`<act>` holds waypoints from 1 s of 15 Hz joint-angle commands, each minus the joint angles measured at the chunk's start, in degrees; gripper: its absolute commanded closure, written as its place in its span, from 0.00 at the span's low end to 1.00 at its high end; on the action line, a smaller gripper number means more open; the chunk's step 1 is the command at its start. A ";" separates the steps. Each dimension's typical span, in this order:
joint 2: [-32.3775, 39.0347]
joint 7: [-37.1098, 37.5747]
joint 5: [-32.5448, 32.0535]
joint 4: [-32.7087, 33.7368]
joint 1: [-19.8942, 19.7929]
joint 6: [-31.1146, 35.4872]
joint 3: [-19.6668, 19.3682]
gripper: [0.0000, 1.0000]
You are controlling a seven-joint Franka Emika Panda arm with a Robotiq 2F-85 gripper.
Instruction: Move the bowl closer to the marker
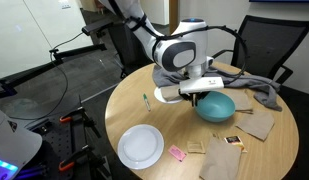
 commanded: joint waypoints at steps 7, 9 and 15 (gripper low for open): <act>-4.17 -1.02 -0.73 -2.92 0.15 -6.61 2.90 0.99; -5.57 -0.97 -0.64 -4.35 0.72 -7.49 3.97 0.99; -10.70 1.97 -2.33 -10.42 5.02 -13.50 3.02 0.99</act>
